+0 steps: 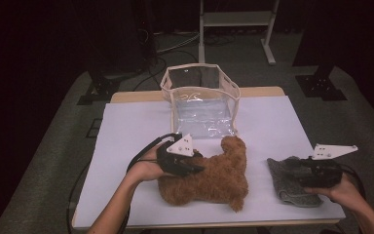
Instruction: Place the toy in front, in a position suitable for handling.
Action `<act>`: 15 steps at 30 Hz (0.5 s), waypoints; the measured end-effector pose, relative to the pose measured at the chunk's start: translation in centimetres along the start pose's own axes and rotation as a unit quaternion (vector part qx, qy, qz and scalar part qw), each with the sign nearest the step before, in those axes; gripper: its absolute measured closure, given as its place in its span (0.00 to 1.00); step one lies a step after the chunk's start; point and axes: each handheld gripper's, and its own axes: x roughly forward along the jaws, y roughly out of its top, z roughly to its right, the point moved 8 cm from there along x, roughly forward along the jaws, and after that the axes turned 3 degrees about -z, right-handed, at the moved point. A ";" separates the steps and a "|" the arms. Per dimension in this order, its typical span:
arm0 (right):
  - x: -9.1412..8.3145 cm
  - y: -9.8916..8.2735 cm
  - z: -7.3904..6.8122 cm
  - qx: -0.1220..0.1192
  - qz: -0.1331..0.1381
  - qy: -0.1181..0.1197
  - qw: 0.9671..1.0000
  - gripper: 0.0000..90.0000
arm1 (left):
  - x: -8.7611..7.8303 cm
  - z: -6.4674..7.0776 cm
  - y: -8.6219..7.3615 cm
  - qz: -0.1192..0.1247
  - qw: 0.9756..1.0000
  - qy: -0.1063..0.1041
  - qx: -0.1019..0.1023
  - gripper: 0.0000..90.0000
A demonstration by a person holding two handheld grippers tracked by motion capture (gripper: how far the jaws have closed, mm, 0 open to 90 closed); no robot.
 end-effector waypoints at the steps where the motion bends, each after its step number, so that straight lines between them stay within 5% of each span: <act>1: 0.1 0.6 -0.5 -0.007 0.002 0.006 1.000 0.51 | 0.0 0.0 0.0 0.000 1.000 0.000 0.000 0.66; 8: 1.6 4.5 -3.5 -0.041 0.025 0.052 0.997 0.49 | 0.0 0.0 0.0 0.000 1.000 -0.002 0.001 0.65; 9: 2.3 6.3 -5.0 -0.058 0.039 0.076 0.995 0.48 | 0.0 0.0 0.1 0.000 1.000 -0.003 0.002 0.65; 10: 2.3 6.3 -5.0 -0.058 0.039 0.076 0.995 0.48 | 0.0 0.0 0.1 0.000 1.000 -0.003 0.002 0.65; 15: 4.8 10.8 -8.9 -0.107 0.052 0.127 0.985 0.45 | 0.0 0.1 0.1 0.001 1.000 -0.005 0.003 0.65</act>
